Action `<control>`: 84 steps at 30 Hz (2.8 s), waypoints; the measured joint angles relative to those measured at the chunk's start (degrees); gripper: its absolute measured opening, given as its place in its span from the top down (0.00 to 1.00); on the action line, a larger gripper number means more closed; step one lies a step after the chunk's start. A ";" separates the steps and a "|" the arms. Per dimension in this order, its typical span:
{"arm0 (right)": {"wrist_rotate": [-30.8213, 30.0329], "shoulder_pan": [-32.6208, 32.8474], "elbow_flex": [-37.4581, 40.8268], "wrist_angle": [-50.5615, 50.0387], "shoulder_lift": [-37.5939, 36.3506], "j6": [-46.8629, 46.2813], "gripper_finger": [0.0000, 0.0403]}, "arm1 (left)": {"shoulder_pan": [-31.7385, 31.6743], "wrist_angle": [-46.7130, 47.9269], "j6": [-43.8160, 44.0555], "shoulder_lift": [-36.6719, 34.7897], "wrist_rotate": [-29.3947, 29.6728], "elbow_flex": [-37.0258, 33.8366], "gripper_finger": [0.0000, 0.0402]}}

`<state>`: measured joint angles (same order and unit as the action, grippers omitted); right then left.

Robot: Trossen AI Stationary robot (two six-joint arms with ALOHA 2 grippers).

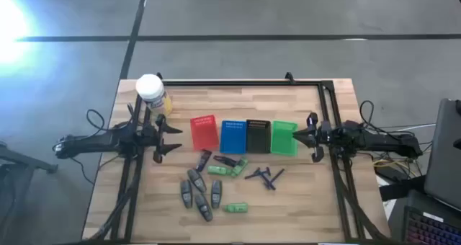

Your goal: Pick & Place Travel size toiletries

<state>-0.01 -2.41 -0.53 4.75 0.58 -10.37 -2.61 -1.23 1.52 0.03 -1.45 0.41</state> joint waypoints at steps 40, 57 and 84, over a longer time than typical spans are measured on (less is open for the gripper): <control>-16.59 0.35 0.02 10.41 15.30 -69.76 0.67 | 0.00 -1.14 0.66 0.28 2.86 0.02 0.36; 19.46 9.57 -13.90 -6.45 39.23 -67.66 0.75 | 0.02 -1.14 0.66 0.28 2.82 0.02 0.36; 29.56 20.23 -49.02 -39.26 93.66 -1.99 0.66 | 0.00 -0.63 0.66 0.31 2.80 0.02 0.36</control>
<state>29.55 17.81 -49.55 -34.50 94.23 -12.36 -2.61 -1.86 2.17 0.34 1.34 0.42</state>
